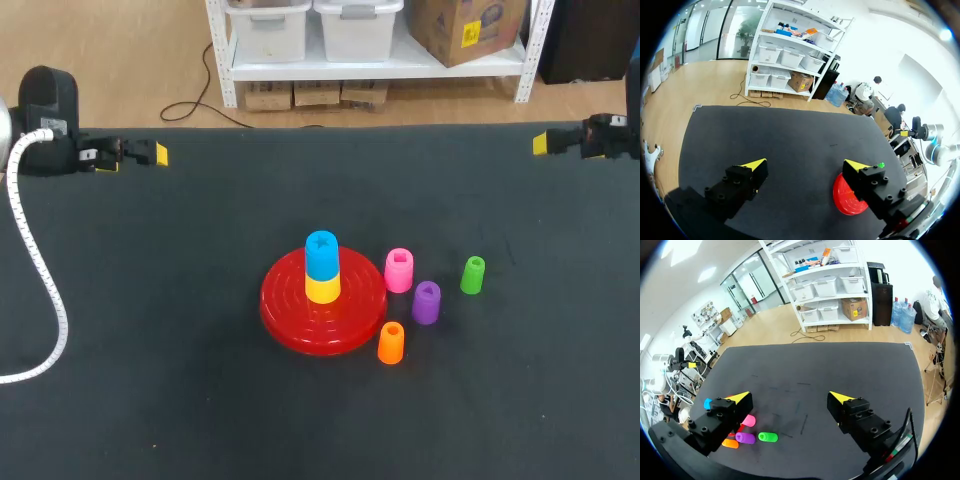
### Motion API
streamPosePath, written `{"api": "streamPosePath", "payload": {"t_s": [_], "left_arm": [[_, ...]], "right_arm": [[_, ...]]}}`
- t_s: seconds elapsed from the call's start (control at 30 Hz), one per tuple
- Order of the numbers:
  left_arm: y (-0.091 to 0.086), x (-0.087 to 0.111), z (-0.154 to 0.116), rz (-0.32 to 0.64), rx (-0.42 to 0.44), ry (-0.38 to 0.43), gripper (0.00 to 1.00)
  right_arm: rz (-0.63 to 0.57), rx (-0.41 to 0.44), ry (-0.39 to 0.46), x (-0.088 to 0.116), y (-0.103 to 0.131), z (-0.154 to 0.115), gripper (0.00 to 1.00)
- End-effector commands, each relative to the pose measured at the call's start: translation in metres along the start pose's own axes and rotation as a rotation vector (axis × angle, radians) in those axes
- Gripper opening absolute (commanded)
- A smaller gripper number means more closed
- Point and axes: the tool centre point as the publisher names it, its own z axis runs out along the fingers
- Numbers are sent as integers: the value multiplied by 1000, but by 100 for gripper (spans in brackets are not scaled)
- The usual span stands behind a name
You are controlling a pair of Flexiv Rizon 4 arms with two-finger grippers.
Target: Pick up and stack the cylinders on the red base in this order: pink,purple,orange,green
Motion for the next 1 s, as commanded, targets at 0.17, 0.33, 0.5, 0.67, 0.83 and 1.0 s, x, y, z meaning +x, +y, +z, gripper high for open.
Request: {"api": "streamPosePath", "payload": {"t_s": [0.17,0.33,0.5,0.67,0.83,1.0], "left_arm": [[-13,1,-4,131,72,4,100],[-41,13,-19,294,225,-60,100],[-64,29,-38,369,346,-147,100],[-70,40,-45,434,406,-179,100],[-74,47,-47,503,462,-191,100],[-84,50,-49,581,548,-187,100]], "right_arm": [[0,1,0,0,0,0,100],[0,1,0,0,0,0,100],[0,1,0,0,0,0,100],[0,1,0,0,0,0,100],[0,1,0,0,0,0,100],[0,1,0,0,0,0,100]]}}
